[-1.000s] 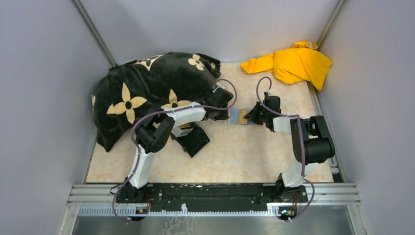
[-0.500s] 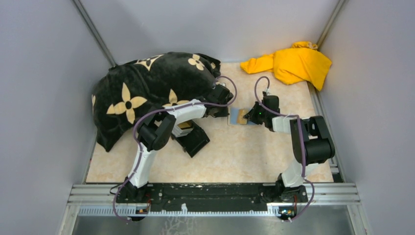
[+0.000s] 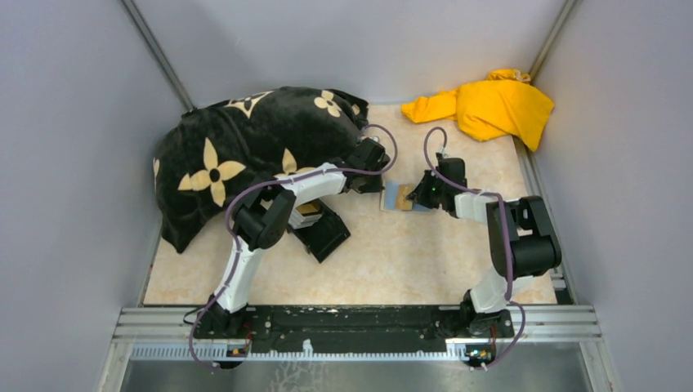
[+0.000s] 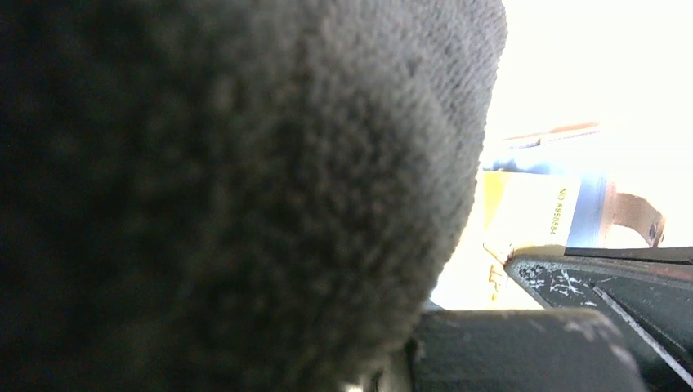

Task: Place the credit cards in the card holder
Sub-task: Insert the credit card into the card holder.

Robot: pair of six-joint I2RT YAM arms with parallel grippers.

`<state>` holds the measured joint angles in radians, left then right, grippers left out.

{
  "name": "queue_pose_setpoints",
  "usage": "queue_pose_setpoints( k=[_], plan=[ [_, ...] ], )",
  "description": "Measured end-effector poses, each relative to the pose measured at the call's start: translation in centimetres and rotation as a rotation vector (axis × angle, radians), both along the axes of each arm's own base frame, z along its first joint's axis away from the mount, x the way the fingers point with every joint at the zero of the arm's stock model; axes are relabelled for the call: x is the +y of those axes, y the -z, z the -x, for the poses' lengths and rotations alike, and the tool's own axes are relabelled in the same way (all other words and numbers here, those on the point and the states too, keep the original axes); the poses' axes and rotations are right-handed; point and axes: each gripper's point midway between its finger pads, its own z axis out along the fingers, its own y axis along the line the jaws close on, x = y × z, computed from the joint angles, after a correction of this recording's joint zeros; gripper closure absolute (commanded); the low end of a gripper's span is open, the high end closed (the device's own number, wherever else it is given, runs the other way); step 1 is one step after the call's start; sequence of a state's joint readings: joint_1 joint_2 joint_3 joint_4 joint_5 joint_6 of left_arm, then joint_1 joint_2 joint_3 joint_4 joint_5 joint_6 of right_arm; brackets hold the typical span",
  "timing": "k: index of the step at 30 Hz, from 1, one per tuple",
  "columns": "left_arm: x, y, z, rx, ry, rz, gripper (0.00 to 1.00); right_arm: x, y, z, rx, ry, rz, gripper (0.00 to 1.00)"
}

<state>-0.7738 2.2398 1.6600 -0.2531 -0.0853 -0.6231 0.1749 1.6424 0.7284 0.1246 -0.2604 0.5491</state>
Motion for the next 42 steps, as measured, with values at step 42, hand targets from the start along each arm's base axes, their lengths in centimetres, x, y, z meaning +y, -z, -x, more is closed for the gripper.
queue_pose_setpoints(
  k=[42],
  plan=[
    [-0.9, 0.2, -0.7, -0.005, 0.045, 0.006, 0.92, 1.7, -0.2, -0.4, 0.012, -0.073, -0.039, 0.62]
  ],
)
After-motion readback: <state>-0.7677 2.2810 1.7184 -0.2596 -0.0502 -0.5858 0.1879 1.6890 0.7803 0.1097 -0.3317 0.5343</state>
